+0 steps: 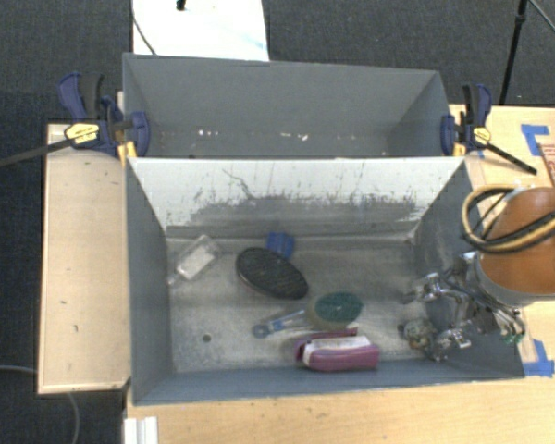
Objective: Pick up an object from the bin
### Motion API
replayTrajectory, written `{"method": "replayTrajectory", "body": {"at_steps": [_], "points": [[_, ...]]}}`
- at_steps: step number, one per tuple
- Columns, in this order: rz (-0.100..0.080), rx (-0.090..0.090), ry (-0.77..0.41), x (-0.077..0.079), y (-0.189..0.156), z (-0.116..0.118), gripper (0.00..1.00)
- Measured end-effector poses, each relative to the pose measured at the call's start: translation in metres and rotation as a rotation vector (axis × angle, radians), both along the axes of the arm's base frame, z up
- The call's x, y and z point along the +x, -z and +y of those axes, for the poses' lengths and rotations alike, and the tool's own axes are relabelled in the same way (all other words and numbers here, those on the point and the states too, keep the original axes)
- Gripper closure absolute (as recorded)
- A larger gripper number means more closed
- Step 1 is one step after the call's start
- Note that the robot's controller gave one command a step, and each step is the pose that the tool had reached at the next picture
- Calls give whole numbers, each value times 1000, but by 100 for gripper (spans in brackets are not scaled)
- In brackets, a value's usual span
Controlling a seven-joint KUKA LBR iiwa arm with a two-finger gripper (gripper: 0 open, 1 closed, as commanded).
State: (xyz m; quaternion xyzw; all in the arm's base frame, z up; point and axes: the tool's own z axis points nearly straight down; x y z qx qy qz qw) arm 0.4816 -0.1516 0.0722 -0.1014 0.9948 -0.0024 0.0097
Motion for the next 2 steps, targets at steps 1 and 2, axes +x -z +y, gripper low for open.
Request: {"method": "replayTrajectory", "body": {"at_steps": [1,2], "points": [[13,5,168,-4,-29,37,0],[13,7,451,1,-50,23,0]]}}
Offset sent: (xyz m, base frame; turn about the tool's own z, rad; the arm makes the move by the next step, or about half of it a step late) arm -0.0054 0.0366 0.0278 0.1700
